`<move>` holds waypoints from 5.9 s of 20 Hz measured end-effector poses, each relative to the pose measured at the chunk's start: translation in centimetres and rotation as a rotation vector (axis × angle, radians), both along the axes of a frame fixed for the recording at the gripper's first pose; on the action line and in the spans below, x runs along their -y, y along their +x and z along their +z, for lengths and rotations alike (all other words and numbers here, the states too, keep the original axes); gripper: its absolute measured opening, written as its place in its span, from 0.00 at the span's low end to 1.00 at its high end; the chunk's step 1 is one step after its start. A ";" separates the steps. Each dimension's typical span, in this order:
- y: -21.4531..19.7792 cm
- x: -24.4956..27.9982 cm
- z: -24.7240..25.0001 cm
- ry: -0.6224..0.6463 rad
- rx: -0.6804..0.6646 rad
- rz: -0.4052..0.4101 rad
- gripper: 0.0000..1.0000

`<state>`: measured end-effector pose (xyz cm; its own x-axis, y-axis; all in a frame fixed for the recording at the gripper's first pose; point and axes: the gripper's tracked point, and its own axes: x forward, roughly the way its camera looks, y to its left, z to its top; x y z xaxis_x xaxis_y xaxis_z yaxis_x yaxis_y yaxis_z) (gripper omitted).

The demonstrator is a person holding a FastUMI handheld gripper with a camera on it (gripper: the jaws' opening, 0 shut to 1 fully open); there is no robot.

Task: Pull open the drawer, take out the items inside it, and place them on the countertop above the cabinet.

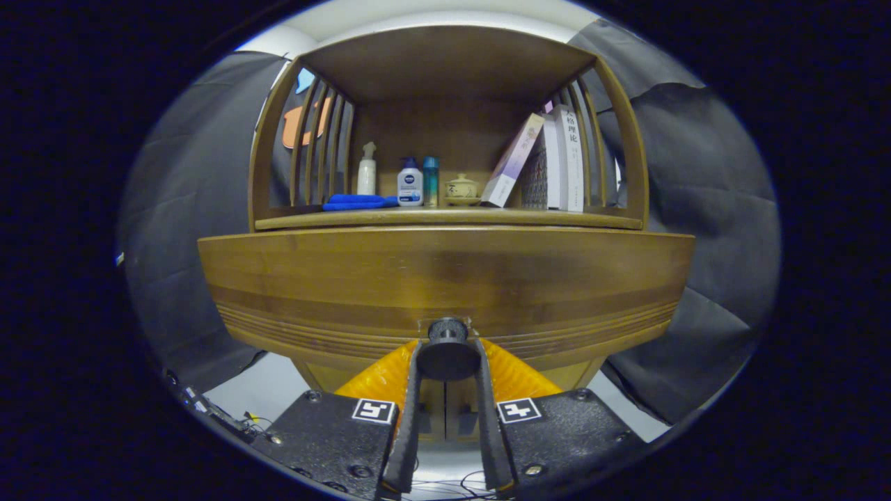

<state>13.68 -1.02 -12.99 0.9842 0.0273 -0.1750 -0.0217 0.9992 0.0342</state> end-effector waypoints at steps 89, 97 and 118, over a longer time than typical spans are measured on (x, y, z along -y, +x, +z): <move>3.0 -0.4 -0.4 0.082 -1.126 -0.079 0.46; 1.4 0.1 5.6 0.035 -1.019 -0.065 0.45; 11.9 -1.0 15.8 0.052 -0.876 -0.047 0.45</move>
<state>25.55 -0.06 2.84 0.4970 0.0191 -0.8676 0.0750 0.9951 0.0649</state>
